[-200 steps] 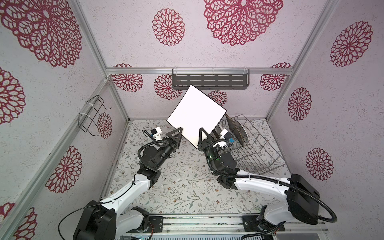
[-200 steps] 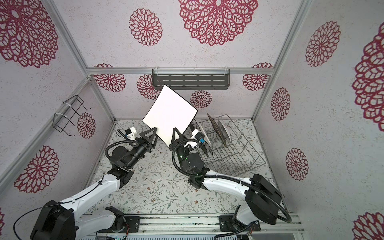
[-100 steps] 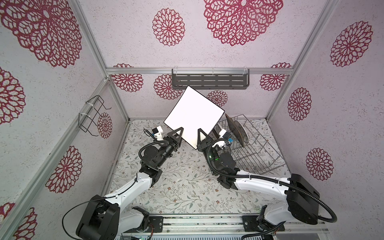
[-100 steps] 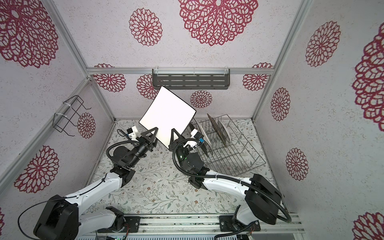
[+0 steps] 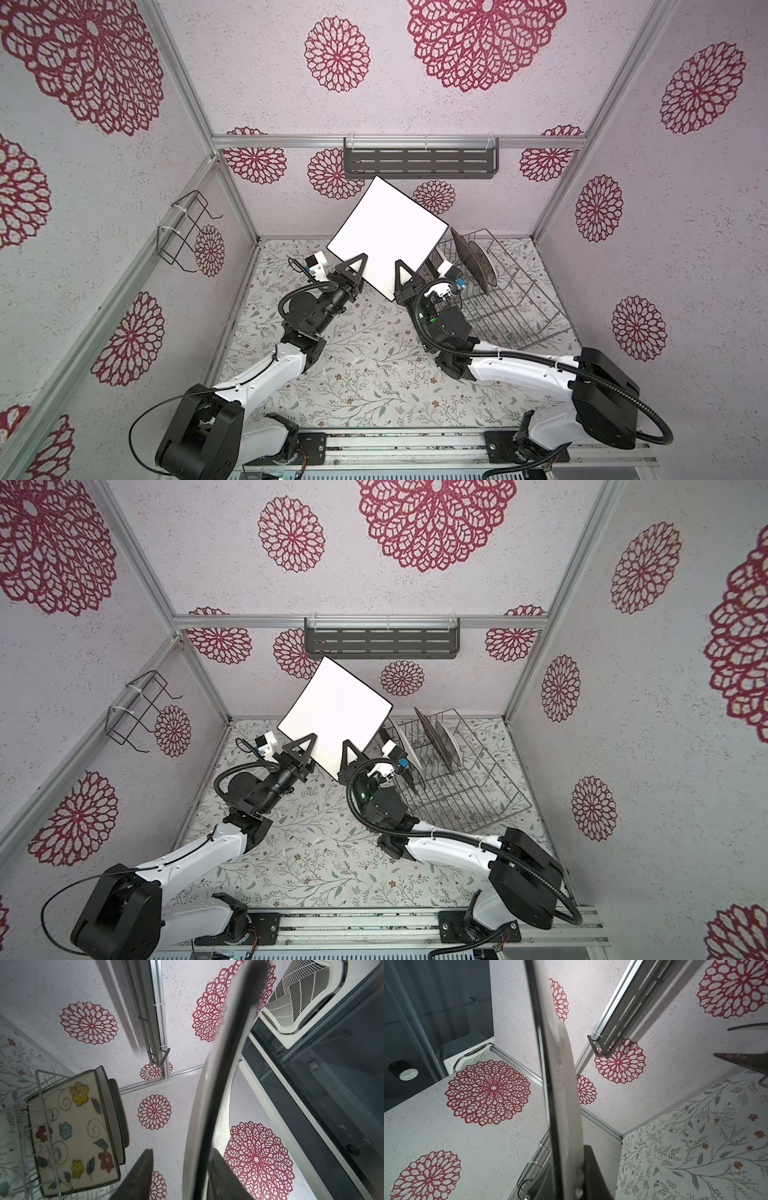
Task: Unload the plates from the dish rack
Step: 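Bring the plate toward the left gripper and grasp its edge with the left gripper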
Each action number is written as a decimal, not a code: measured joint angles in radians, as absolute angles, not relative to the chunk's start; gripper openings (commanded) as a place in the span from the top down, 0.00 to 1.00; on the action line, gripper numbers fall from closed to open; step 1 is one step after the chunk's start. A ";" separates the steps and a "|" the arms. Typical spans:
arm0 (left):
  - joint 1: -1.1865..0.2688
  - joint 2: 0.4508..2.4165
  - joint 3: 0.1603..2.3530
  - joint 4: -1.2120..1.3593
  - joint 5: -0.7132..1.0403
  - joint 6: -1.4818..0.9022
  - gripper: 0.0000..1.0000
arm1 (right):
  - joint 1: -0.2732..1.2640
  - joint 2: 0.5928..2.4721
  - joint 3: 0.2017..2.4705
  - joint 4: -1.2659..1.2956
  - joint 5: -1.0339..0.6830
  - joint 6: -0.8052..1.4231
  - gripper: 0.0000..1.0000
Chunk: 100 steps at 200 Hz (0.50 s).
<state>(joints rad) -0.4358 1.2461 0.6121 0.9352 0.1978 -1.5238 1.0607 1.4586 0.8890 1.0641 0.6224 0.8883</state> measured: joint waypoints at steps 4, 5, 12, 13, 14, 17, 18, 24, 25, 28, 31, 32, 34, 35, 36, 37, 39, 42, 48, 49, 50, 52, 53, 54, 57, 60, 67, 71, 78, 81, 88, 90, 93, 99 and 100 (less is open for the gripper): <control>-0.436 1.246 0.612 0.937 0.198 -1.524 0.53 | 1.061 1.459 0.889 1.065 0.622 0.889 1.00; -0.436 1.246 0.612 0.937 0.198 -1.524 0.54 | 1.061 1.459 0.889 1.065 0.622 0.890 1.00; -0.436 1.246 0.612 0.939 0.198 -1.524 0.54 | 1.061 1.459 0.889 1.066 0.622 0.892 1.00; -0.436 1.246 0.612 0.939 0.198 -1.524 0.54 | 1.061 1.459 0.889 1.066 0.622 0.892 1.00; -0.436 1.246 0.612 0.939 0.198 -1.524 0.54 | 1.061 1.459 0.889 1.066 0.622 0.892 1.00; -0.436 1.246 0.612 0.940 0.198 -1.524 0.54 | 1.061 1.459 0.889 1.068 0.622 0.892 1.00; -0.436 1.246 0.612 0.940 0.198 -1.524 0.54 | 1.062 1.459 0.889 1.069 0.622 0.892 1.00; -0.436 1.246 0.612 0.941 0.198 -1.524 0.54 | 1.062 1.460 0.889 1.072 0.622 0.892 1.00; -0.436 1.247 0.612 0.942 0.198 -1.524 0.55 | 1.062 1.460 0.889 1.073 0.622 0.892 1.00; -0.436 1.248 0.612 0.943 0.198 -1.524 0.55 | 1.063 1.460 0.889 1.074 0.622 0.892 1.00; -0.436 1.248 0.612 0.945 0.198 -1.525 0.55 | 1.063 1.460 0.889 1.075 0.622 0.892 1.00; -0.436 1.248 0.612 0.945 0.198 -1.525 0.55 | 1.063 1.460 0.889 1.076 0.622 0.892 1.00; -0.436 1.249 0.612 0.945 0.198 -1.525 0.55 | 1.063 1.460 0.889 1.076 0.622 0.893 1.00; -0.436 1.250 0.612 0.946 0.198 -1.525 0.55 | 1.063 1.460 0.889 1.076 0.622 0.893 1.00; -0.436 1.250 0.612 0.946 0.198 -1.526 0.56 | 1.063 1.460 0.889 1.076 0.622 0.893 1.00; -0.436 1.250 0.612 0.946 0.198 -1.526 0.56 | 1.063 1.460 0.889 1.077 0.622 0.893 1.00; -0.436 1.251 0.612 0.947 0.198 -1.528 0.56 | 1.063 1.460 0.889 1.077 0.622 0.893 1.00; -0.436 1.251 0.612 0.948 0.198 -1.527 0.56 | 1.063 1.460 0.889 1.077 0.622 0.893 1.00; -0.436 1.253 0.612 0.950 0.198 -1.530 0.56 | 1.063 1.460 0.889 1.077 0.623 0.894 1.00; -0.436 1.253 0.612 0.950 0.198 -1.530 0.56 | 1.063 1.460 0.889 1.077 0.624 0.894 1.00; -0.436 1.253 0.612 0.950 0.198 -1.530 0.56 | 1.063 1.460 0.889 1.077 0.624 0.894 1.00; -0.436 1.253 0.612 0.950 0.198 -1.531 0.56 | 1.063 1.460 0.889 1.076 0.624 0.895 1.00; -0.436 1.253 0.612 0.950 0.198 -1.531 0.56 | 1.063 1.460 0.889 1.076 0.624 0.895 1.00; -0.436 1.253 0.612 0.950 0.198 -1.531 0.56 | 1.063 1.460 0.889 1.076 0.624 0.895 1.00; -0.436 1.253 0.612 0.950 0.198 -1.531 0.56 | 1.063 1.460 0.889 1.076 0.624 0.896 1.00; -0.436 1.253 0.612 0.951 0.198 -1.531 0.56 | 1.063 1.460 0.889 1.075 0.624 0.898 1.00; -0.436 1.254 0.612 0.953 0.198 -1.532 0.56 | 1.064 1.460 0.888 1.076 0.624 0.902 1.00; -0.436 1.254 0.612 0.953 0.198 -1.532 0.56 | 1.064 1.460 0.887 1.077 0.624 0.903 1.00; -0.436 1.254 0.612 0.954 0.198 -1.533 0.55 | 1.064 1.460 0.882 1.080 0.624 0.908 1.00; -0.436 1.255 0.612 0.954 0.198 -1.534 0.55 | 1.065 1.460 0.879 1.081 0.624 0.911 1.00; -0.436 1.256 0.612 0.954 0.198 -1.535 0.54 | 1.065 1.460 0.875 1.081 0.624 0.913 1.00; -0.436 1.256 0.612 0.954 0.198 -1.535 0.54 | 1.065 1.460 0.874 1.080 0.624 0.914 1.00; -0.436 1.256 0.612 0.954 0.198 -1.535 0.53 | 1.066 1.460 0.872 1.079 0.624 0.915 1.00; -0.436 1.257 0.612 0.954 0.198 -1.536 0.52 | 1.067 1.462 0.870 1.077 0.624 0.918 1.00; -0.436 1.257 0.612 0.954 0.198 -1.536 0.52 | 1.067 1.463 0.870 1.077 0.624 0.918 1.00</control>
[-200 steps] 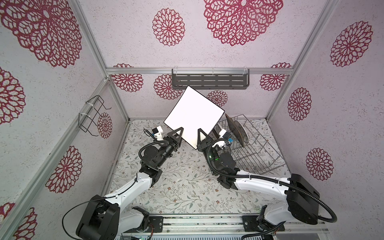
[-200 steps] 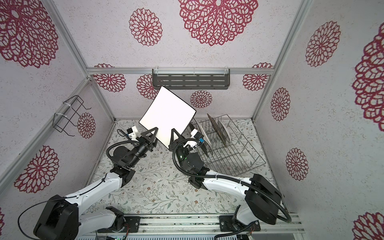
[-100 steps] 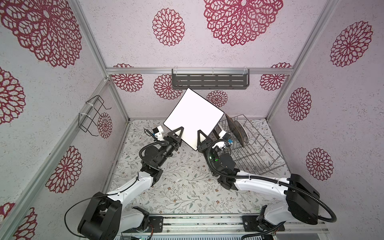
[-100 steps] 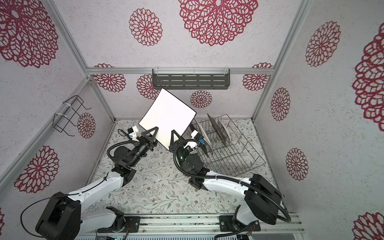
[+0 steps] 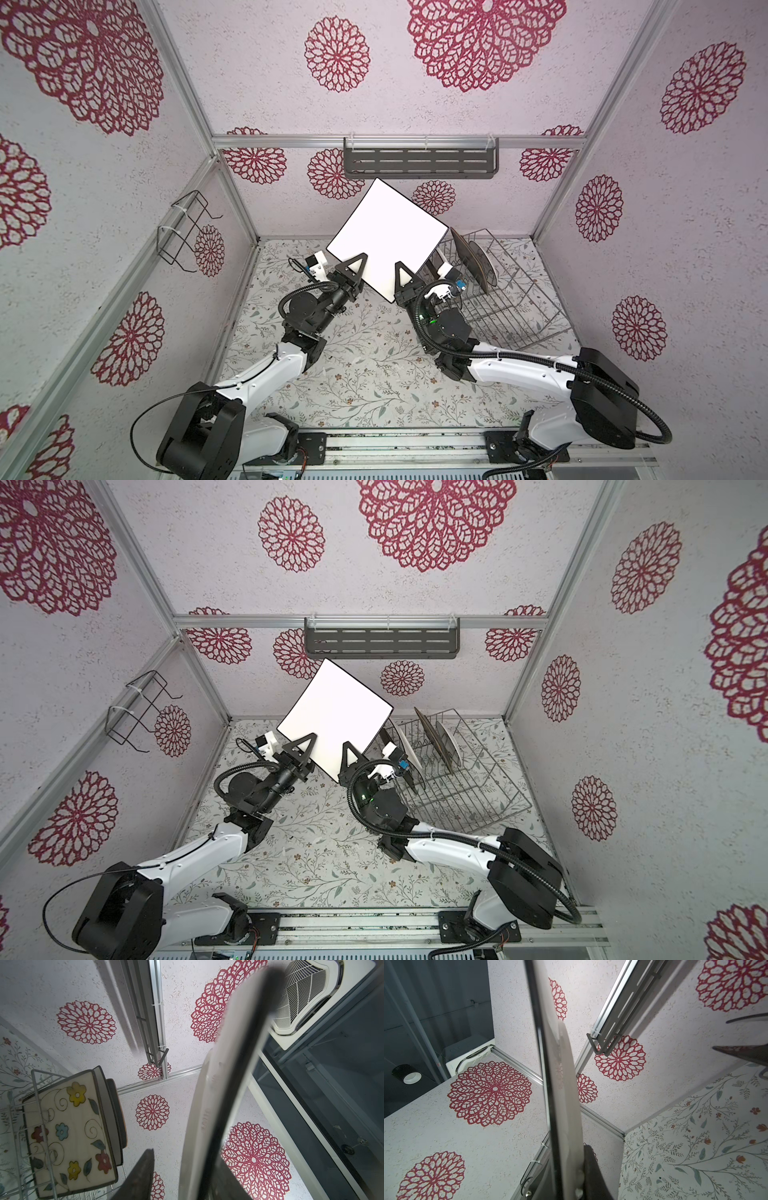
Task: Unload the plates from the dish rack
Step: 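Bring the plate toward the left gripper and grasp its edge with the left gripper, then open the right gripper and carry the plate away from the rack with the left gripper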
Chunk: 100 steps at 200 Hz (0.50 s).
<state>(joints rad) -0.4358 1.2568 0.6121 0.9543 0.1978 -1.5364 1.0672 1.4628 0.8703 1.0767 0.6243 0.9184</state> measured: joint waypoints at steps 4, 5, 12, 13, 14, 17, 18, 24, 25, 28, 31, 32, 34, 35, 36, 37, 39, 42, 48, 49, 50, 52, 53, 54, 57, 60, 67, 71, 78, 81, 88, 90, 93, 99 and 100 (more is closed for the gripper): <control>-0.436 1.257 0.612 0.954 0.197 -1.537 0.51 | 1.068 1.465 0.870 1.076 0.624 0.919 1.00; -0.436 1.257 0.612 0.954 0.197 -1.537 0.51 | 1.068 1.465 0.870 1.076 0.624 0.919 1.00; -0.436 1.257 0.612 0.955 0.197 -1.539 0.51 | 1.069 1.467 0.870 1.075 0.624 0.920 1.00; -0.436 1.257 0.612 0.955 0.197 -1.539 0.51 | 1.070 1.467 0.870 1.075 0.624 0.920 1.00; -0.436 1.257 0.612 0.955 0.197 -1.538 0.51 | 1.070 1.468 0.870 1.075 0.624 0.920 1.00; -0.436 1.257 0.612 0.955 0.197 -1.539 0.51 | 1.071 1.469 0.870 1.075 0.624 0.920 1.00; -0.436 1.257 0.612 0.956 0.197 -1.539 0.51 | 1.071 1.470 0.870 1.075 0.624 0.920 1.00; -0.436 1.257 0.612 0.957 0.197 -1.539 0.51 | 1.072 1.472 0.870 1.076 0.624 0.920 1.00; -0.436 1.257 0.612 0.957 0.197 -1.539 0.51 | 1.072 1.472 0.870 1.076 0.624 0.920 1.00; -0.436 1.257 0.612 0.958 0.197 -1.539 0.52 | 1.073 1.472 0.870 1.076 0.623 0.920 1.00; -0.436 1.257 0.612 0.958 0.197 -1.540 0.53 | 1.073 1.473 0.870 1.076 0.623 0.920 1.00; -0.436 1.257 0.612 0.958 0.197 -1.540 0.53 | 1.074 1.473 0.870 1.076 0.623 0.920 1.00; -0.436 1.257 0.612 0.959 0.197 -1.539 0.53 | 1.074 1.474 0.870 1.076 0.623 0.920 1.00; -0.436 1.257 0.612 0.959 0.197 -1.539 0.54 | 1.074 1.474 0.870 1.076 0.624 0.920 1.00; -0.436 1.257 0.612 0.959 0.197 -1.539 0.54 | 1.074 1.474 0.870 1.076 0.624 0.920 1.00; -0.436 1.257 0.612 0.960 0.197 -1.540 0.54 | 1.074 1.475 0.870 1.076 0.624 0.920 1.00; -0.436 1.257 0.612 0.960 0.197 -1.542 0.54 | 1.075 1.475 0.870 1.076 0.623 0.920 1.00; -0.436 1.257 0.612 0.961 0.197 -1.541 0.55 | 1.075 1.475 0.870 1.076 0.623 0.920 1.00; -0.436 1.257 0.612 0.962 0.197 -1.541 0.57 | 1.076 1.477 0.870 1.076 0.623 0.921 1.00; -0.436 1.257 0.612 0.963 0.197 -1.541 0.57 | 1.076 1.477 0.870 1.076 0.623 0.921 1.00; -0.436 1.257 0.612 0.963 0.197 -1.542 0.57 | 1.076 1.477 0.870 1.076 0.623 0.921 1.00; -0.436 1.257 0.612 0.964 0.197 -1.542 0.57 | 1.076 1.477 0.870 1.076 0.623 0.921 1.00; -0.436 1.257 0.612 0.965 0.197 -1.543 0.57 | 1.076 1.477 0.870 1.076 0.623 0.921 1.00; -0.436 1.257 0.612 0.965 0.197 -1.542 0.58 | 1.076 1.477 0.870 1.076 0.624 0.921 1.00; -0.436 1.257 0.612 0.966 0.197 -1.543 0.58 | 1.077 1.478 0.870 1.076 0.623 0.921 1.00; -0.436 1.257 0.612 0.968 0.197 -1.544 0.59 | 1.077 1.478 0.870 1.076 0.623 0.921 1.00; -0.436 1.257 0.612 0.970 0.197 -1.545 0.62 | 1.077 1.478 0.870 1.076 0.623 0.921 1.00; -0.436 1.258 0.612 0.971 0.197 -1.546 0.63 | 1.077 1.478 0.870 1.076 0.624 0.921 1.00; -0.436 1.258 0.612 0.973 0.197 -1.550 0.67 | 1.077 1.478 0.870 1.076 0.624 0.921 1.00; -0.436 1.258 0.612 0.975 0.196 -1.547 0.68 | 1.077 1.478 0.870 1.076 0.624 0.921 1.00; -0.436 1.258 0.612 0.975 0.196 -1.549 0.71 | 1.077 1.478 0.870 1.078 0.623 0.924 1.00; -0.436 1.258 0.611 0.976 0.196 -1.549 0.72 | 1.077 1.478 0.870 1.079 0.623 0.926 1.00; -0.436 1.258 0.611 0.976 0.196 -1.551 0.73 | 1.077 1.478 0.870 1.079 0.623 0.926 1.00; -0.436 1.258 0.610 0.978 0.196 -1.552 0.75 | 1.077 1.478 0.870 1.081 0.623 0.928 1.00; -0.436 1.258 0.610 0.976 0.195 -1.551 0.75 | 1.077 1.478 0.870 1.081 0.623 0.928 1.00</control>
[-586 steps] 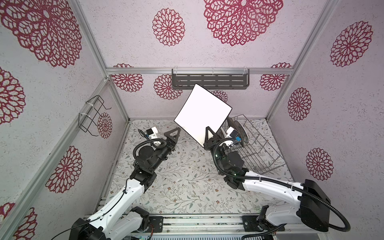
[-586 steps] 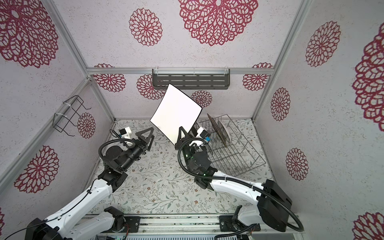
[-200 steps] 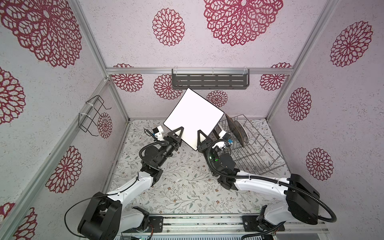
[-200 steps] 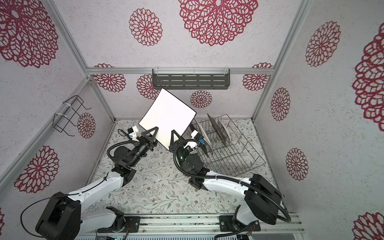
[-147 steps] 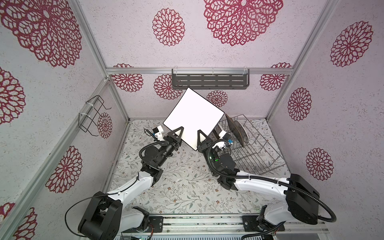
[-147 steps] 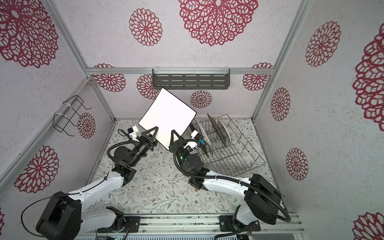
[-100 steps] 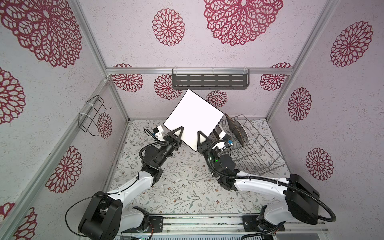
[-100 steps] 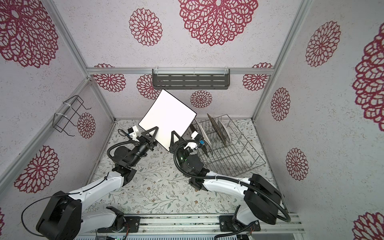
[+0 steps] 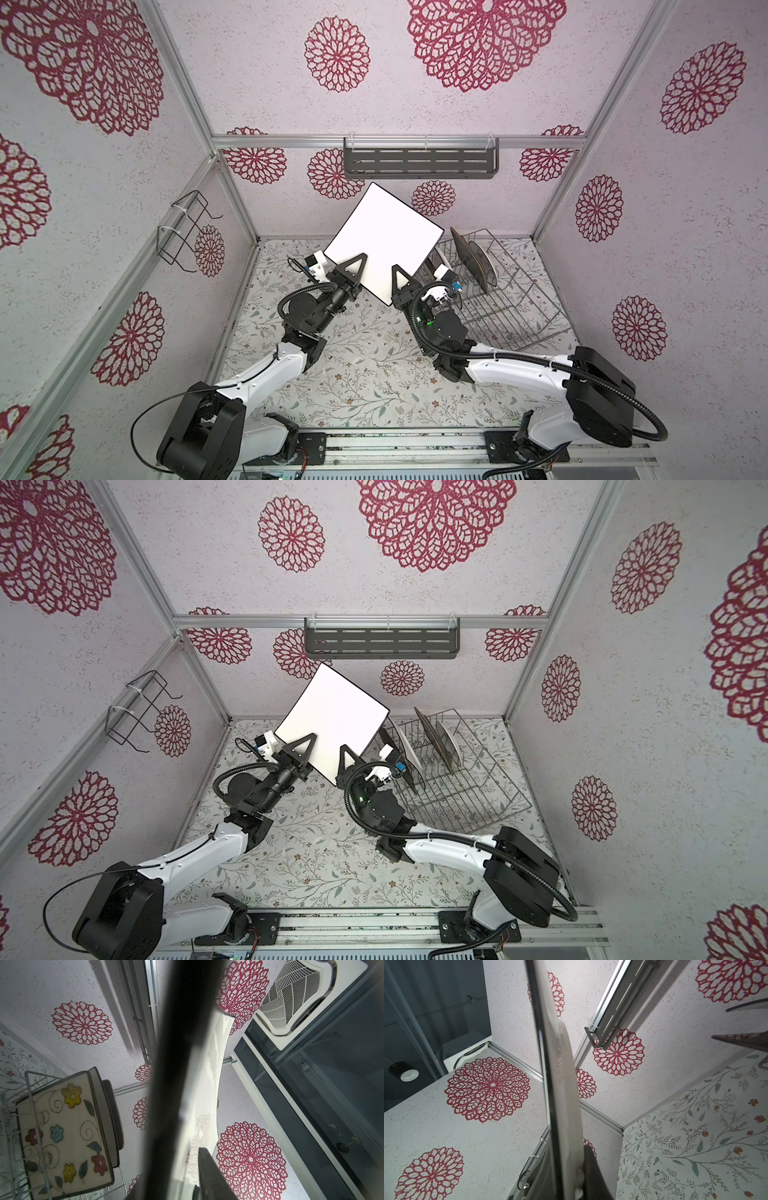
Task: Unload the plates from the dish rack
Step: 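Open the right gripper and carry the plate away from the rack with the left gripper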
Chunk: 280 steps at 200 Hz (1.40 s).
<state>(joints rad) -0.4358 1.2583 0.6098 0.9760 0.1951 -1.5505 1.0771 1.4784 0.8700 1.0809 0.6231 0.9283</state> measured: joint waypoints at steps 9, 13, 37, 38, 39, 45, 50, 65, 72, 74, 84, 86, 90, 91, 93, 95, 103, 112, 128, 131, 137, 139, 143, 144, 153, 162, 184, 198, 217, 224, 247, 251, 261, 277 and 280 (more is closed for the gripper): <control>-0.436 1.259 0.607 0.979 0.194 -1.550 0.77 | 1.078 1.478 0.870 1.083 0.623 0.929 1.00; -0.436 1.260 0.605 0.982 0.194 -1.551 0.77 | 1.078 1.478 0.870 1.083 0.623 0.930 1.00; -0.436 1.264 0.604 0.995 0.194 -1.545 0.81 | 1.078 1.478 0.870 1.083 0.625 0.948 1.00; -0.436 1.264 0.604 0.996 0.194 -1.543 0.82 | 1.078 1.478 0.870 1.083 0.625 0.949 1.00; -0.436 1.264 0.604 0.997 0.194 -1.542 0.82 | 1.078 1.478 0.870 1.084 0.625 0.952 1.00; -0.436 1.264 0.603 1.005 0.194 -1.538 0.84 | 1.078 1.478 0.870 1.084 0.625 0.962 1.00; -0.436 1.264 0.601 1.013 0.194 -1.534 0.86 | 1.078 1.478 0.870 1.086 0.625 0.973 1.00; -0.436 1.264 0.597 1.027 0.194 -1.528 0.91 | 1.079 1.478 0.870 1.087 0.625 0.988 1.00; -0.436 1.264 0.595 1.030 0.193 -1.526 0.93 | 1.079 1.478 0.870 1.086 0.624 0.990 1.00; -0.436 1.264 0.594 1.031 0.193 -1.526 0.94 | 1.079 1.478 0.870 1.086 0.624 0.990 1.00; -0.436 1.264 0.590 1.034 0.192 -1.526 0.98 | 1.079 1.478 0.870 1.081 0.625 0.995 1.00; -0.436 1.264 0.590 1.035 0.192 -1.526 0.98 | 1.079 1.478 0.870 1.080 0.625 0.996 0.98; -0.436 1.264 0.589 1.035 0.191 -1.526 1.00 | 1.079 1.478 0.870 1.078 0.625 0.997 0.94; -0.436 1.264 0.589 1.035 0.191 -1.525 1.00 | 1.079 1.478 0.870 1.078 0.625 0.997 0.93; -0.436 1.264 0.589 1.035 0.191 -1.525 1.00 | 1.079 1.478 0.870 1.077 0.625 0.998 0.90; -0.436 1.264 0.589 1.035 0.190 -1.525 1.00 | 1.079 1.478 0.870 1.076 0.625 0.998 0.88; -0.436 1.264 0.588 1.035 0.189 -1.523 1.00 | 1.079 1.477 0.870 1.074 0.624 1.000 0.78; -0.436 1.264 0.588 1.037 0.188 -1.528 1.00 | 1.079 1.477 0.870 1.076 0.620 0.998 0.70; -0.436 1.267 0.588 1.020 0.183 -1.547 1.00 | 1.079 1.475 0.870 1.078 0.617 0.974 0.59; -0.436 1.268 0.588 1.017 0.182 -1.551 1.00 | 1.079 1.473 0.870 1.074 0.617 0.974 0.57; -0.436 1.271 0.588 1.012 0.181 -1.557 1.00 | 1.079 1.472 0.868 1.074 0.617 0.968 0.55; -0.436 1.271 0.588 1.010 0.181 -1.556 1.00 | 1.079 1.472 0.866 1.076 0.617 0.969 0.54; -0.436 1.273 0.588 1.007 0.181 -1.559 1.00 | 1.079 1.470 0.863 1.075 0.616 0.965 0.53; -0.436 1.273 0.588 1.007 0.182 -1.559 1.00 | 1.079 1.470 0.862 1.075 0.616 0.966 0.52; -0.437 1.277 0.588 1.002 0.184 -1.559 1.00 | 1.079 1.467 0.854 1.079 0.617 0.960 0.50; -0.438 1.281 0.588 0.997 0.186 -1.560 1.00 | 1.079 1.464 0.849 1.079 0.617 0.960 0.48; -0.437 1.290 0.590 0.988 0.194 -1.565 1.00 | 1.079 1.462 0.840 1.078 0.619 0.961 0.44; -0.433 1.291 0.590 0.981 0.200 -1.565 1.00 | 1.079 1.457 0.835 1.073 0.620 0.961 0.43; -0.422 1.291 0.595 0.968 0.207 -1.565 1.00 | 1.079 1.441 0.821 1.070 0.626 0.961 0.40; -0.416 1.289 0.599 0.960 0.210 -1.564 1.00 | 1.078 1.435 0.817 1.070 0.628 0.961 0.40; -0.385 1.274 0.604 0.918 0.210 -1.559 1.00 | 1.078 1.412 0.806 1.071 0.635 0.960 0.39; -0.379 1.269 0.604 0.910 0.209 -1.559 1.00 | 1.078 1.408 0.805 1.069 0.635 0.961 0.39; -0.363 1.248 0.604 0.880 0.205 -1.552 1.00 | 1.077 1.400 0.801 1.068 0.640 0.960 0.39; -0.334 1.201 0.602 0.811 0.187 -1.530 1.00 | 1.076 1.383 0.800 1.063 0.652 0.960 0.38; -0.326 1.190 0.601 0.795 0.183 -1.525 1.00 | 1.076 1.378 0.800 1.061 0.653 0.960 0.38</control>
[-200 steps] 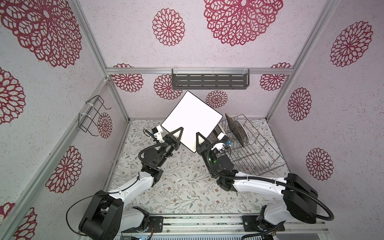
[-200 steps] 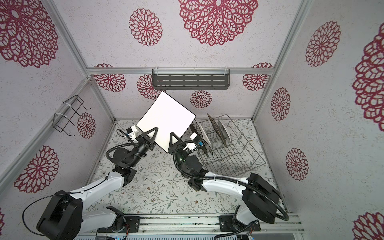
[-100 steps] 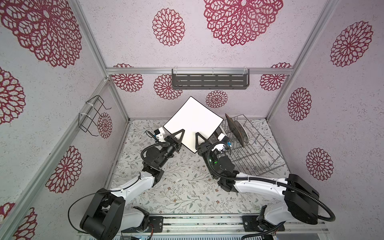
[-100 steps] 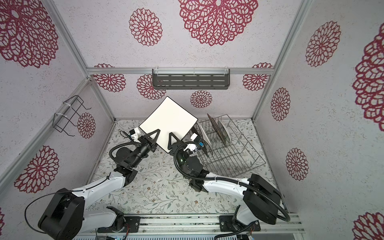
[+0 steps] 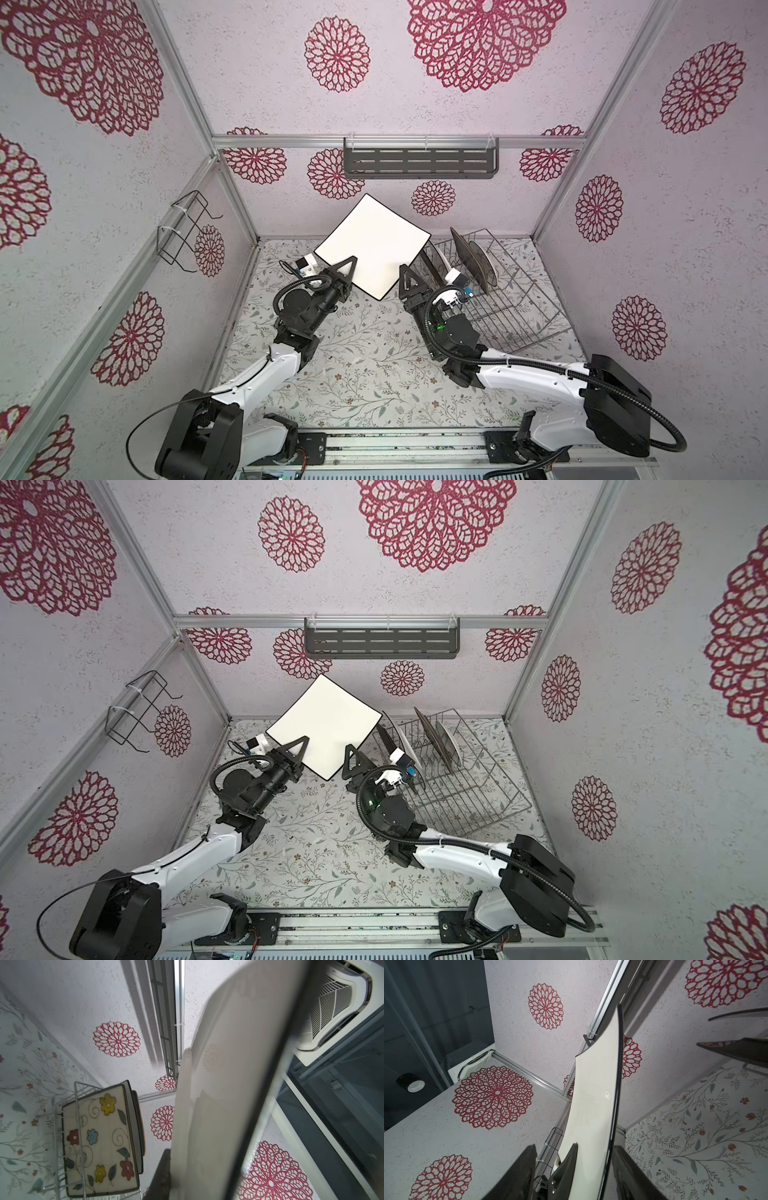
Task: Unload the plates from the dish rack
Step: 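Open the right gripper and carry the plate away from the rack with the left gripper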
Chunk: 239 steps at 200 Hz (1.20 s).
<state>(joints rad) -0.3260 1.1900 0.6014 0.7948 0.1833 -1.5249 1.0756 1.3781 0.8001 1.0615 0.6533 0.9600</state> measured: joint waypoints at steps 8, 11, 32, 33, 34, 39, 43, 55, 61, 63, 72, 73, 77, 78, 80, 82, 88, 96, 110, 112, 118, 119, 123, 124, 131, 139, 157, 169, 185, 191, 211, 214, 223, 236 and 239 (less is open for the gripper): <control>-0.306 1.161 0.599 0.757 0.171 -1.511 1.00 | 1.073 1.368 0.800 1.058 0.656 0.960 0.38; -0.299 1.153 0.597 0.745 0.167 -1.509 1.00 | 1.072 1.365 0.800 1.057 0.658 0.960 0.38; -0.237 1.089 0.581 0.675 0.143 -1.479 1.00 | 1.063 1.353 0.800 1.051 0.669 0.953 0.38; -0.231 1.086 0.579 0.672 0.141 -1.477 1.00 | 1.063 1.352 0.800 1.050 0.670 0.952 0.38; -0.228 1.084 0.579 0.670 0.140 -1.476 1.00 | 1.062 1.352 0.800 1.050 0.670 0.952 0.38; -0.211 1.074 0.572 0.661 0.137 -1.473 1.00 | 1.060 1.352 0.800 1.048 0.672 0.950 0.38; -0.197 1.069 0.567 0.656 0.135 -1.470 1.00 | 1.058 1.352 0.800 1.045 0.674 0.947 0.38; -0.153 1.057 0.548 0.641 0.129 -1.469 1.00 | 1.052 1.352 0.800 1.032 0.677 0.939 0.38; -0.132 1.055 0.537 0.636 0.126 -1.469 1.00 | 1.049 1.352 0.800 1.024 0.677 0.935 0.38; -0.124 1.055 0.533 0.632 0.126 -1.470 1.00 | 1.048 1.352 0.800 1.021 0.677 0.935 0.38; -0.094 1.055 0.518 0.620 0.126 -1.472 1.00 | 1.042 1.352 0.801 1.001 0.673 0.931 0.37; -0.089 1.055 0.516 0.619 0.126 -1.472 1.00 | 1.041 1.351 0.801 0.998 0.672 0.931 0.37; -0.076 1.056 0.509 0.612 0.126 -1.472 1.00 | 1.037 1.351 0.802 0.981 0.668 0.927 0.37; -0.072 1.056 0.506 0.611 0.126 -1.473 1.00 | 1.036 1.351 0.802 0.979 0.667 0.926 0.36; -0.065 1.058 0.503 0.607 0.125 -1.474 1.00 | 1.035 1.351 0.804 0.971 0.665 0.925 0.36; -0.060 1.059 0.500 0.606 0.125 -1.475 1.00 | 1.033 1.351 0.805 0.961 0.661 0.923 0.36; -0.039 1.065 0.489 0.603 0.126 -1.476 1.00 | 1.026 1.351 0.813 0.926 0.648 0.915 0.35; -0.020 1.076 0.479 0.600 0.126 -1.478 1.00 | 1.018 1.351 0.830 0.877 0.628 0.902 0.35; 0.017 1.102 0.465 0.600 0.126 -1.481 1.00 | 1.001 1.351 0.865 0.806 0.585 0.874 0.35; 0.021 1.106 0.463 0.600 0.126 -1.482 1.00 | 0.998 1.351 0.871 0.796 0.579 0.870 0.35; 0.035 1.116 0.457 0.600 0.127 -1.482 1.00 | 0.991 1.350 0.886 0.771 0.560 0.858 0.35; 0.038 1.120 0.456 0.600 0.128 -1.483 1.00 | 0.990 1.350 0.888 0.768 0.558 0.857 0.35; 0.047 1.127 0.452 0.601 0.128 -1.484 1.00 | 0.984 1.350 0.899 0.745 0.543 0.847 0.35; 0.049 1.128 0.451 0.601 0.129 -1.485 1.00 | 0.983 1.350 0.901 0.742 0.542 0.846 0.35; 0.065 1.143 0.443 0.608 0.131 -1.486 1.00 | 0.976 1.350 0.920 0.707 0.525 0.832 0.35; 0.079 1.161 0.435 0.615 0.135 -1.490 1.00 | 0.968 1.350 0.945 0.659 0.505 0.814 0.34; 0.113 1.201 0.420 0.631 0.144 -1.495 1.00 | 0.959 1.351 1.003 0.553 0.464 0.774 0.34; 0.136 1.227 0.417 0.637 0.152 -1.497 1.00 | 0.958 1.358 1.045 0.485 0.437 0.748 0.32; 0.165 1.255 0.417 0.640 0.171 -1.497 1.00 | 0.958 1.372 1.096 0.407 0.389 0.715 0.30; 0.176 1.262 0.417 0.639 0.178 -1.497 1.00 | 0.958 1.376 1.108 0.385 0.371 0.706 0.30; 0.203 1.276 0.417 0.637 0.194 -1.493 1.00 | 0.958 1.388 1.123 0.320 0.319 0.684 0.28; 0.207 1.277 0.418 0.634 0.195 -1.491 1.00 | 0.958 1.390 1.123 0.311 0.313 0.681 0.27; 0.214 1.278 0.419 0.621 0.194 -1.485 1.00 | 0.958 1.398 1.124 0.285 0.297 0.673 0.23; 0.223 1.278 0.419 0.599 0.189 -1.473 1.00 | 0.958 1.415 1.124 0.253 0.271 0.669 0.19; 0.224 1.279 0.420 0.596 0.187 -1.472 1.00 | 0.958 1.421 1.124 0.245 0.262 0.669 0.17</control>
